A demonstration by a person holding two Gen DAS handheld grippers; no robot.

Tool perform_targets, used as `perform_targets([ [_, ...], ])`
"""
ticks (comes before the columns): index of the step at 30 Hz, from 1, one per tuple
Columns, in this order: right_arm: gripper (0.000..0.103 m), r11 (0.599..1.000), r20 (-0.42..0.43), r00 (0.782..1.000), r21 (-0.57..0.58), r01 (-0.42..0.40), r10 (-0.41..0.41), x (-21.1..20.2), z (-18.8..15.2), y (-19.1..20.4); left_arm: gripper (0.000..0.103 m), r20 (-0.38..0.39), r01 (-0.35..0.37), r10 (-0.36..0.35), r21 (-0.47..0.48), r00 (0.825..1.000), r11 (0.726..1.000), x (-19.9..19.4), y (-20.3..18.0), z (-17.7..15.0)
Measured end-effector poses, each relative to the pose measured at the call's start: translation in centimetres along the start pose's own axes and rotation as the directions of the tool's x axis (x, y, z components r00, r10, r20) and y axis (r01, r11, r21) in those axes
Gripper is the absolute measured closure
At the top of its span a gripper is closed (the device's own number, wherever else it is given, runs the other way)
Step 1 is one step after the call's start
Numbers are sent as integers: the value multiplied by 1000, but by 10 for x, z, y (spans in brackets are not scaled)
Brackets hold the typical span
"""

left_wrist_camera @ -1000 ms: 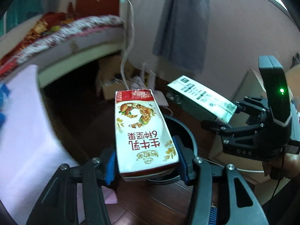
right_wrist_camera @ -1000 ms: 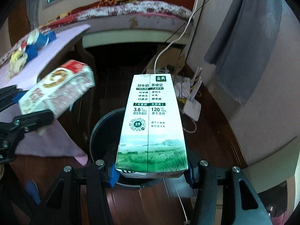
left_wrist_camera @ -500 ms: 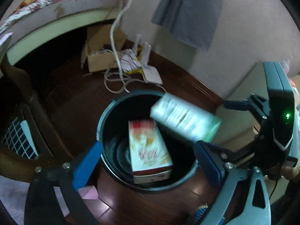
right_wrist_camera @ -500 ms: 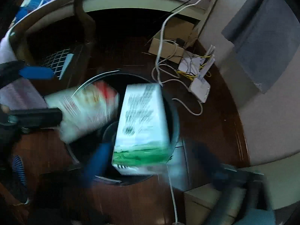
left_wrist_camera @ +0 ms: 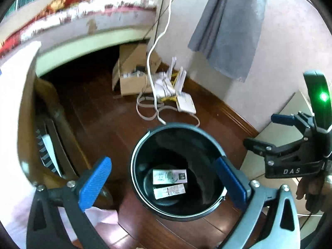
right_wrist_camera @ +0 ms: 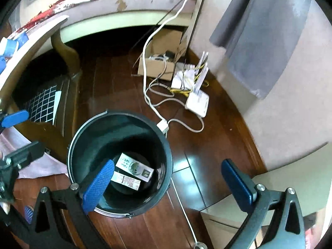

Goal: Collect trash
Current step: 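Carry both boxes over the black bin and open both grippers to drop them, then return to the table and grasp the beige cloth with the right gripper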

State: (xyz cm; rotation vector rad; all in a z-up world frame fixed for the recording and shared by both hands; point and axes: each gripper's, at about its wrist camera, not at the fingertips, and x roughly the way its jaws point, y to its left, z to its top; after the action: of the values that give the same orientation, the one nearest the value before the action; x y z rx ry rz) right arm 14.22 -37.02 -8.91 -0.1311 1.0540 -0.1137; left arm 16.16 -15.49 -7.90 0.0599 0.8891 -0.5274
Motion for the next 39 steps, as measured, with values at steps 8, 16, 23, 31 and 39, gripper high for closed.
perform_targets([
  [8, 0, 998, 64, 997, 21, 52, -53, -45, 5, -4, 1, 118, -33, 30, 21, 993, 999, -54, -3, 19],
  [16, 0, 998, 132, 991, -59, -11, 19, -78, 19, 42, 1, 182, -153, 153, -13, 971, 988, -106, 35, 10],
  [23, 0, 982, 216, 964, -141, -124, 153, -108, 47, 114, 1, 201, -284, 307, -137, 930, 949, -153, 114, -12],
  [31, 0, 932, 219, 926, -262, -249, 309, -120, 74, 227, 1, 191, -411, 460, -248, 867, 877, -195, 201, -40],
  [39, 0, 860, 240, 862, -381, -339, 446, -139, 90, 340, 1, 165, -482, 553, -333, 817, 811, -227, 273, -72],
])
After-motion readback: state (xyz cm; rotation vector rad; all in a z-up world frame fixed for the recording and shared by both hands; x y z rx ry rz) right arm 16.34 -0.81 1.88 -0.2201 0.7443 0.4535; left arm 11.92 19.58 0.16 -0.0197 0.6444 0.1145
